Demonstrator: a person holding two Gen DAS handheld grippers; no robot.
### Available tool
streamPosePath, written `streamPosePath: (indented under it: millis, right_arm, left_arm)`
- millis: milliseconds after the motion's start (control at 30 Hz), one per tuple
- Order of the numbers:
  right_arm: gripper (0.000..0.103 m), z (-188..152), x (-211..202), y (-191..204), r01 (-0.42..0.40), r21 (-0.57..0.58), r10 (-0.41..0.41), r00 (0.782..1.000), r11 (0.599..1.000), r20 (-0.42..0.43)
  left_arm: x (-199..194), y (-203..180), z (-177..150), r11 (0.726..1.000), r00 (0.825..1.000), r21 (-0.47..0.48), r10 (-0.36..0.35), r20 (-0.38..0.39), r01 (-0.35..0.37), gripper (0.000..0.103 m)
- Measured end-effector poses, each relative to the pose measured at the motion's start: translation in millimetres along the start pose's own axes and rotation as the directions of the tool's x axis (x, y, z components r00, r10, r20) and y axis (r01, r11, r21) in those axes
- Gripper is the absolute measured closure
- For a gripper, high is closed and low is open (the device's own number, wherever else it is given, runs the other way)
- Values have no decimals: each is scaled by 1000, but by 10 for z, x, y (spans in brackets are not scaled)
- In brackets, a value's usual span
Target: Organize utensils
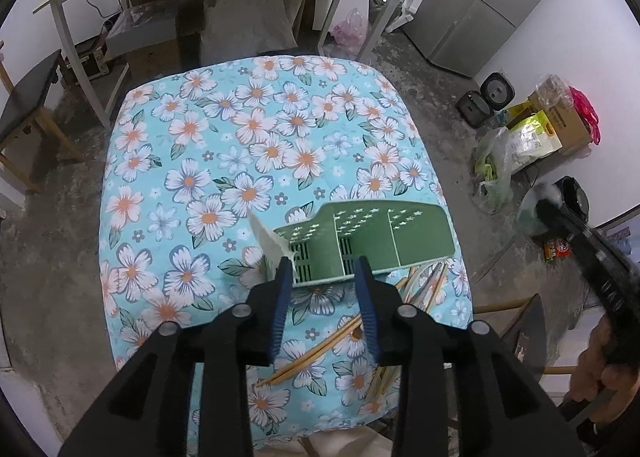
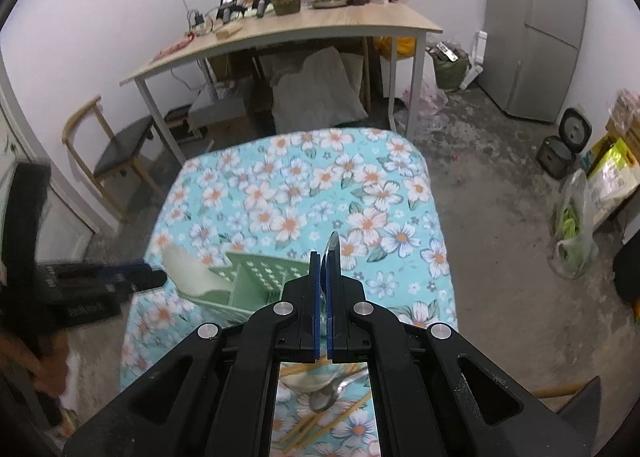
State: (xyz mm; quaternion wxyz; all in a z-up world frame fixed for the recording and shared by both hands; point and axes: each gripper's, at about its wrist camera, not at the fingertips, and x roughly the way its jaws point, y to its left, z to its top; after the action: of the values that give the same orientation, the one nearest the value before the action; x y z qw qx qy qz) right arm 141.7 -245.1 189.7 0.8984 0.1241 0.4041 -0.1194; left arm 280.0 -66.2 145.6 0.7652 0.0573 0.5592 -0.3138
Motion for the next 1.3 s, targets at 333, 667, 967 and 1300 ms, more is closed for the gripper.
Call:
streamPosePath:
  millis: [333,667,967,1300]
  right_arm:
    - [103,414,-264,-153,-153,165,137,985,974,100]
    - [103,578,-94,-42,-269,203,245,960,942,137]
    - [103,344,403,-29,-262,213,259,965,941,42]
    - [103,-55,838,55,-216,143,228,970,966,-77]
  left_arm:
    - [-33,93,-228,999,1000,-47,6,4,-6,64]
    - [-53,159,-382,996,999,-80,31,19,-29,59]
    - [-2,163,-457,994,999,-109,13,33,-9,58]
    - [22,148,-482,994,993,-94,-39,107,50,54]
